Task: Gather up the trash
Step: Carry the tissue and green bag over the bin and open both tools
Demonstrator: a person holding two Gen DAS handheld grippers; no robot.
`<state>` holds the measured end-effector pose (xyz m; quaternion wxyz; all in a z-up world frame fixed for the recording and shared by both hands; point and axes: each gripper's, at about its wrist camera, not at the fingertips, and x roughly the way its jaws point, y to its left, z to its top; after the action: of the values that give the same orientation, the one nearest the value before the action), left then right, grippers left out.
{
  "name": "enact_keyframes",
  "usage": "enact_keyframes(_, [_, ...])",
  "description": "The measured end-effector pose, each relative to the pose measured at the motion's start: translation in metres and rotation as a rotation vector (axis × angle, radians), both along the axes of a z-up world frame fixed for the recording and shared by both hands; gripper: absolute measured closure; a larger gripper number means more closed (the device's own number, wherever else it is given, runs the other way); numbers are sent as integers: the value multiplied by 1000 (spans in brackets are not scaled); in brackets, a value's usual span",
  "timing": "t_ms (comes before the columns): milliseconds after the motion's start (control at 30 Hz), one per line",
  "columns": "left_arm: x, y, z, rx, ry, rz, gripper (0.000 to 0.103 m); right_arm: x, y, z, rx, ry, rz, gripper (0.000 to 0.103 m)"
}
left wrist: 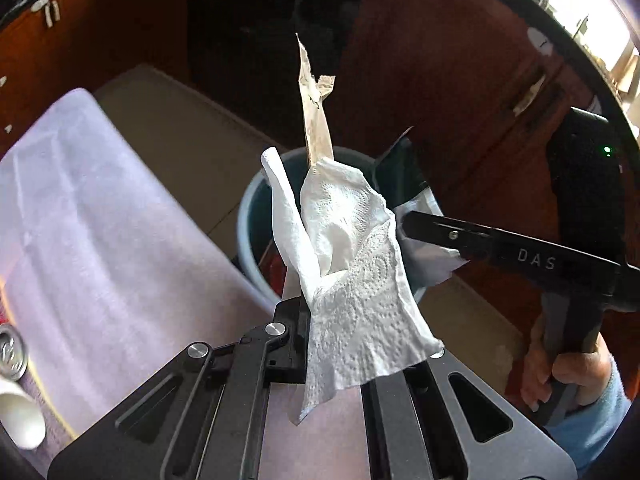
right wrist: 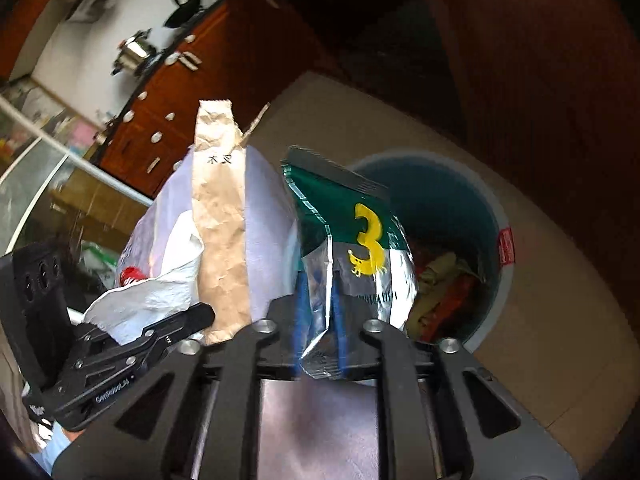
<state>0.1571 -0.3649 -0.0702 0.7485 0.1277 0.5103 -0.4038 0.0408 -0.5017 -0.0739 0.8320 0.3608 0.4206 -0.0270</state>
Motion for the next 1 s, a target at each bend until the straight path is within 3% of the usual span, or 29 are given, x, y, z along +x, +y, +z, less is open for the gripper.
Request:
enact_keyframes(67, [2,-9,-9,14,7,-21,100,0,-1,-3,-15,0,-18,42])
enact_keyframes(333, [6,-38,-42,33,73,-76,98,0,-12,-9,-27,33,-76,25])
enact_keyframes(400, [8,-42,-48,42,93,-89,87,-6,-16,-9,-40,35,-83,24])
enact_keyframes(433, [10,-42,-49,46,94,-87,61,-7,-18,-8,-44,37,-84,23])
enact_keyframes(467, [9,-39,-48,42,71,-75,45,-10,-19,-8,-50,42,-92,22])
enact_keyframes(567, [8,-32,-41,13,29,-63,37,-12,-19,-5,-64,42,-105,19])
enact_keyframes(1000, [-9,22,-12,-30,17,-24,33,-21,4,22,-65,27,-76,18])
